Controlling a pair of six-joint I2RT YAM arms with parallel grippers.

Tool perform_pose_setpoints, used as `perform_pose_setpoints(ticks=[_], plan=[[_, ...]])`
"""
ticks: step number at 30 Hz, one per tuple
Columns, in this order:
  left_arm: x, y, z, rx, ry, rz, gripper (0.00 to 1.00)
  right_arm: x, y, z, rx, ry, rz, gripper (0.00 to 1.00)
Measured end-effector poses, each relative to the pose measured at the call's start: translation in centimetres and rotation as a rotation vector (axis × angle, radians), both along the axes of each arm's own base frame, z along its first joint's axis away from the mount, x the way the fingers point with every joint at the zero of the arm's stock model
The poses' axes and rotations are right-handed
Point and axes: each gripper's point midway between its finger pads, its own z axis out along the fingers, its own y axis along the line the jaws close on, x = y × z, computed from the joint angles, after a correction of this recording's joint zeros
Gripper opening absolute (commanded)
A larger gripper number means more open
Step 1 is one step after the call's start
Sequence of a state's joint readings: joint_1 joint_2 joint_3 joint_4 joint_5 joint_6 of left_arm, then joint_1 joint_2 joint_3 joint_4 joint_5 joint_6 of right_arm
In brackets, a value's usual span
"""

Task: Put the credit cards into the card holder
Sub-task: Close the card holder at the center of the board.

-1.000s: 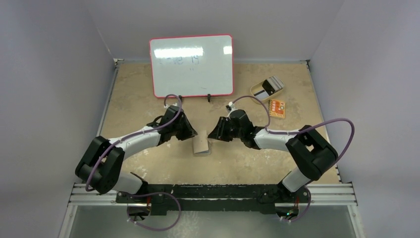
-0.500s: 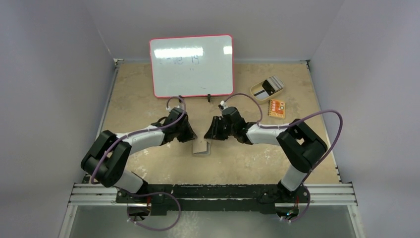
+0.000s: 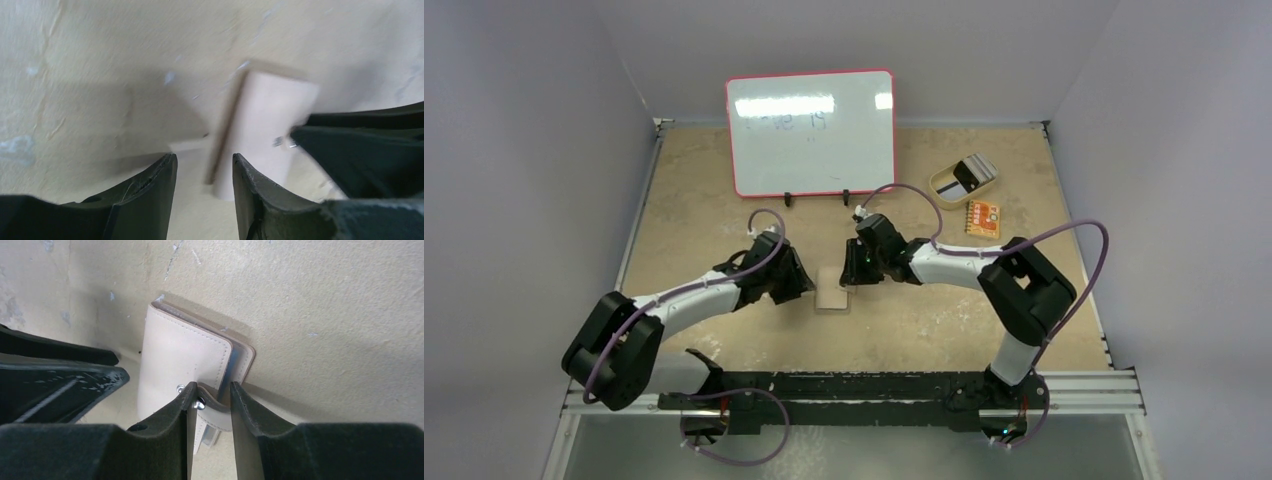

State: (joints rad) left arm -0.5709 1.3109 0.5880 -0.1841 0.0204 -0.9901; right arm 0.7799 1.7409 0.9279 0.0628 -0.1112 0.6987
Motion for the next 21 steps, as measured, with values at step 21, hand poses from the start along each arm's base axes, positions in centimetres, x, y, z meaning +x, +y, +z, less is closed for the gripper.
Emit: perform_pose_setpoints(ticks=[21], plan=[[-0.8,-0.9,-1.7,-0.013,0.041,-0.011,0.24,-1.8,-2.5,2.8,0.029,-0.002,-0.087,0.37]])
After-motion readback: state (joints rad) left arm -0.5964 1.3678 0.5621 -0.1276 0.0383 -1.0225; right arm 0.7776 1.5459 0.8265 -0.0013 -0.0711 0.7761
